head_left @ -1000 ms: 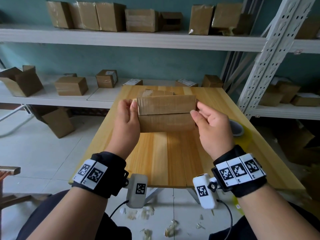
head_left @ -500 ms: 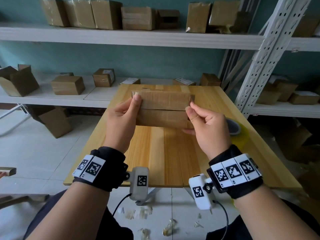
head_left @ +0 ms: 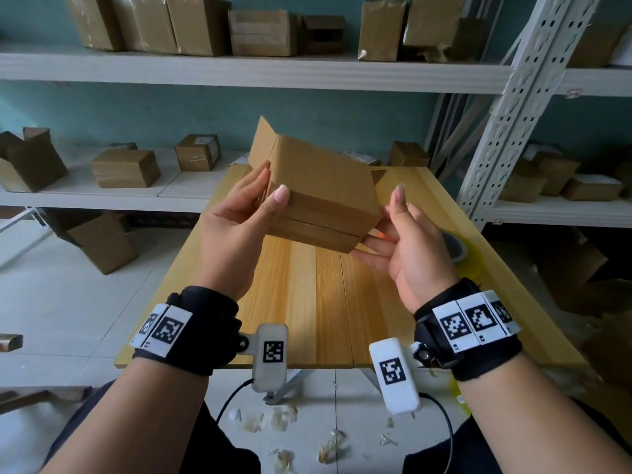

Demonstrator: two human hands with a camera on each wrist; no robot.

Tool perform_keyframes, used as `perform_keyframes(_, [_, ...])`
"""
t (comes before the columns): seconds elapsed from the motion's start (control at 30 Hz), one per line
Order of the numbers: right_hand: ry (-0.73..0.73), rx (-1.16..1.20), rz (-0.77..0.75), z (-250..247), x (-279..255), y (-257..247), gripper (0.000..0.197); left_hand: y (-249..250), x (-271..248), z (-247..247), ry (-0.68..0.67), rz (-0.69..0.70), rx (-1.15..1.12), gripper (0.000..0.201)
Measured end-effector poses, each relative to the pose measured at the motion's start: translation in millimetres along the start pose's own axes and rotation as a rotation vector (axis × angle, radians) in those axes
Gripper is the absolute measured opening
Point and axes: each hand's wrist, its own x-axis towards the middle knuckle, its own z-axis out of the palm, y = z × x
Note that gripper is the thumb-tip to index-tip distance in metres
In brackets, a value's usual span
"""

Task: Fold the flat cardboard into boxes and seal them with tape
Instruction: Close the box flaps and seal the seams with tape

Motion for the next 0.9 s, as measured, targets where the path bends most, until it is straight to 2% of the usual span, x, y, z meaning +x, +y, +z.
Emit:
perform_keyframes(0.07, [0.027,0.074,0.061,-0.1,2.2,0.9,0.068,-0.3,-1.1,0.3,-0.015,0.014,-0.05,0.044])
perform_keyframes(0.13, [0.053,0.092,0.123,-1.4,3.3,0.5,0.062,0.7,-2.6,1.6,-0.059,0.024,-0.077,0.023])
perform_keyframes(0.17, [0.059,0.1,0.154,-1.9,3.9,1.2,0.063,1.0,-4.2,3.1,-0.073,0.032,-0.075,0.021])
perform_keyframes(0.23, [0.063,0.106,0.196,-0.5,3.0,3.2,0.075,0.0,-7.4,7.6,-0.085,0.059,-0.041,0.02])
perform_keyframes(0.3, [0.069,0.098,0.217,2.8,0.9,5.5,0.084,-1.8,-11.1,13.2,-0.106,0.1,0.033,0.028])
perform_keyframes(0.37, [0.074,0.093,0.236,6.1,-1.6,6.4,0.084,-5.0,-12.3,14.3,-0.132,0.123,0.096,0.031])
perform_keyframes(0.43, [0.073,0.095,0.229,7.4,-2.1,7.4,0.081,-5.8,-11.4,12.5,-0.128,0.124,0.094,0.024])
perform_keyframes(0.6, [0.122,0.151,0.076,5.6,5.3,7.9,0.084,1.1,-11.3,8.0,-0.109,0.059,0.026,0.034])
perform_keyframes(0.73, [0.201,0.103,-0.022,5.9,8.5,6.4,0.105,-2.1,-11.6,5.2,-0.094,-0.051,-0.063,0.04])
perform_keyframes(0.77, [0.214,0.046,-0.043,5.1,8.3,7.4,0.103,-3.1,-11.6,4.8,-0.075,-0.088,-0.077,0.041])
perform_keyframes(0.87, [0.142,-0.097,-0.108,6.3,4.4,9.7,0.072,-3.7,-11.4,7.3,-0.018,-0.203,-0.053,0.036])
perform_keyframes(0.9, [0.11,-0.143,-0.113,7.1,3.5,11.1,0.068,-2.4,-11.3,8.0,0.01,-0.249,-0.065,0.038])
